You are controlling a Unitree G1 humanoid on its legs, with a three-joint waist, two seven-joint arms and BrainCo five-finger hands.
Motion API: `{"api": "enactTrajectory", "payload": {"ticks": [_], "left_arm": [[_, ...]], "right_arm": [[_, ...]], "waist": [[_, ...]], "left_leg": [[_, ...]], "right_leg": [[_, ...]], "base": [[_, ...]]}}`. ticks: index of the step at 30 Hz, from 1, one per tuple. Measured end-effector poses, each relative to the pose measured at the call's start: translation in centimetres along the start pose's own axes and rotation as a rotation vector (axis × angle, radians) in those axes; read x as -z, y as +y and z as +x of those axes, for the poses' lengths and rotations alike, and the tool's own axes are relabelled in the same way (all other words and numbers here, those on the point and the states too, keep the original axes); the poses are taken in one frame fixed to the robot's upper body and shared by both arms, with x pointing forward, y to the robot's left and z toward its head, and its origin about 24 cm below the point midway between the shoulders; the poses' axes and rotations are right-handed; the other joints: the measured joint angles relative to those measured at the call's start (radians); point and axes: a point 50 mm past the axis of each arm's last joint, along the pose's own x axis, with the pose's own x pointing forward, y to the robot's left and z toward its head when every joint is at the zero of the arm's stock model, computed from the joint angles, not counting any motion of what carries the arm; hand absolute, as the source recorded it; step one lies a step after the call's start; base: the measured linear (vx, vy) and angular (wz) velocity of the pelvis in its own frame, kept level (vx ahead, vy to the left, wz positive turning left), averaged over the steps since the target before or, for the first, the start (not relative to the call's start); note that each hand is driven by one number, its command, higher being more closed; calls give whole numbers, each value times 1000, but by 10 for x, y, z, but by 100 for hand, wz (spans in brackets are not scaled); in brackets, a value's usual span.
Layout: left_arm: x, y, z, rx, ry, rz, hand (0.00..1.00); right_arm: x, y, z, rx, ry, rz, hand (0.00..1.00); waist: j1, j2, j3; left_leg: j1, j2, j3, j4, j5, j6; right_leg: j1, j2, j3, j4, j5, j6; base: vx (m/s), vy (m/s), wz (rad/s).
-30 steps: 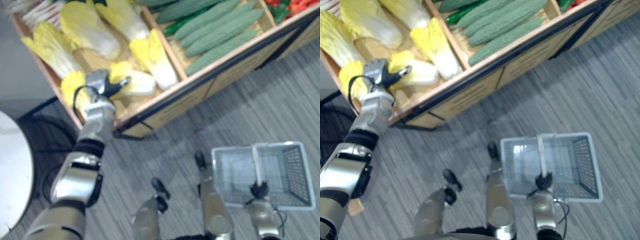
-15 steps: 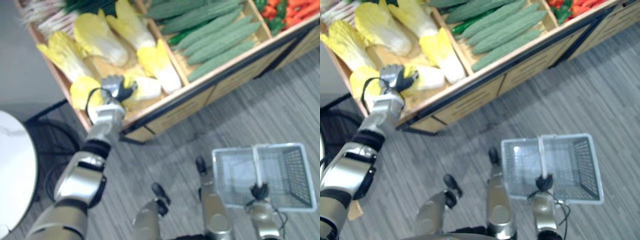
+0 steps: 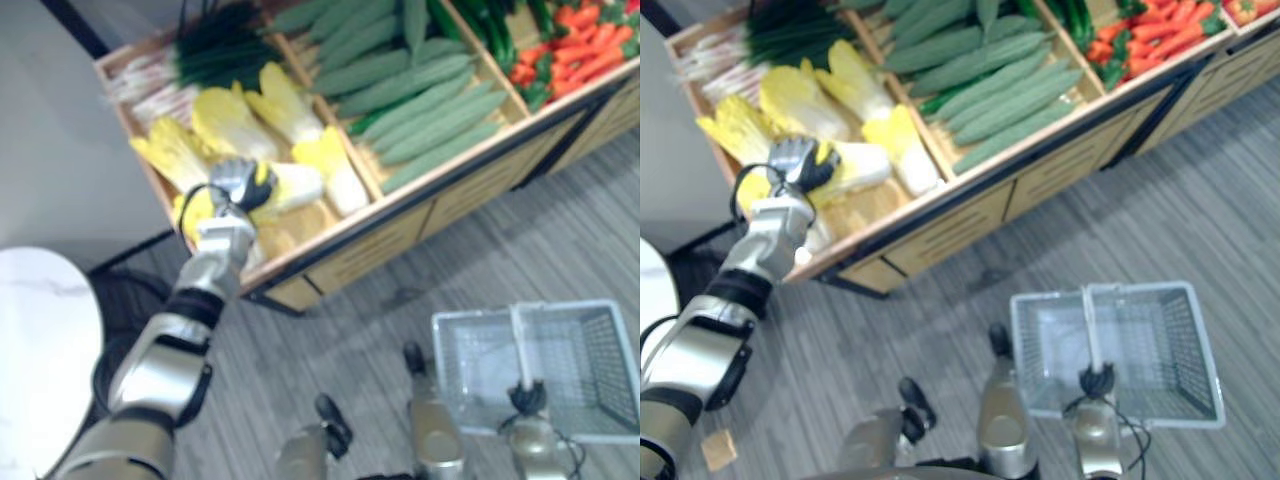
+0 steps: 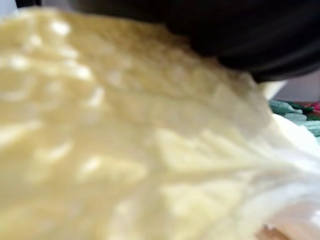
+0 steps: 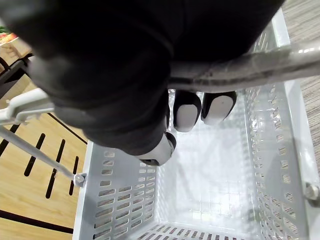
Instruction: Pick vegetable in the basket
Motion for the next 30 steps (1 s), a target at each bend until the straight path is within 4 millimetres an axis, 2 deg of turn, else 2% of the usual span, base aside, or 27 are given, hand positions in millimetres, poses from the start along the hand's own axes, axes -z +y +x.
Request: {"api": "enactTrajectory", "payload": {"ticks": [9,13,16,19,22,23,24,25,26,27,28,29,30], "left_arm": [[-1,-7,-12,-23,-25,-16,100],[-7,-1,-10,-50,-49,-27,100],[-16,6,-9,-82,-87,-43,100],[-32,14,-10,-124,-152,-74,100],[-57,5,-25,-120,-226,-150,100],[-69,-3,-34,-97,-268,-186,100],[-76,-11,-43,-70,-290,-208,100],[-80,-19,-50,-40,-300,-227,100],[-83,-26,-57,-9,-306,-243,100],[-86,-36,-68,29,-302,-265,100],[-89,-41,-77,47,-301,-291,100],[-92,-41,-80,48,-303,-308,100],[-99,-41,-85,47,-312,-345,100]], "right_arm": [[18,-4,-8,-5,48,-20,100],[19,-6,-10,-1,45,-19,100],[13,-10,-11,13,13,-7,100],[0,-12,-12,24,-40,21,100],[-14,-11,-11,31,-92,49,100],[-23,-10,-9,34,-122,56,100],[-33,-10,-6,38,-150,68,100],[-45,-8,-2,42,-181,80,100],[-54,-5,0,42,-206,86,100],[-58,-3,-1,36,-224,85,100],[-58,0,-3,28,-231,69,100],[-59,2,-3,21,-238,55,100],[-62,5,-5,8,-258,34,100]], "waist": [[-1,-4,-95],[-4,-7,-112],[-18,-14,-127],[-25,-30,-136],[-25,-33,-139],[-23,-33,-140],[-19,-32,-140],[-18,-31,-140],[-12,-33,-140],[3,-43,-143],[14,-41,-146],[16,-37,-146],[30,-30,-148]], "left_leg": [[50,-1,32,-36,1,-13],[74,1,54,-38,-1,-17],[86,0,70,-39,-2,-18],[107,-2,110,-38,-11,-19],[127,2,156,-24,-33,-23],[126,9,184,-4,-47,-22],[128,17,214,5,-57,-19],[134,20,249,9,-59,-14],[152,22,279,11,-62,-9],[193,24,305,12,-69,-11],[213,33,313,38,-95,-33],[213,44,323,51,-98,-37],[215,58,332,58,-102,-43]], "right_leg": [[23,4,23,-12,-9,-13],[29,12,44,-13,-9,-13],[31,16,58,-13,-6,-10],[28,28,98,-13,-2,-4],[20,40,137,-4,-3,-5],[-8,47,140,17,-27,-33],[-38,30,44,53,-65,-94],[-72,-12,-121,120,-97,-166],[-92,-75,-308,194,-126,-225],[-88,-157,-513,282,-120,-251],[-84,-174,-585,318,-105,-230],[-85,-165,-586,318,-102,-225],[-87,-133,-560,287,-91,-198]], "base": [[-13,-18,-10],[15,-10,-18],[25,-4,-18],[23,5,-34],[21,12,-53],[-6,18,-67],[-11,47,-89],[-4,60,-92],[73,86,-109],[143,39,-114],[136,17,-96],[116,-41,-78],[108,-81,-82]]}}
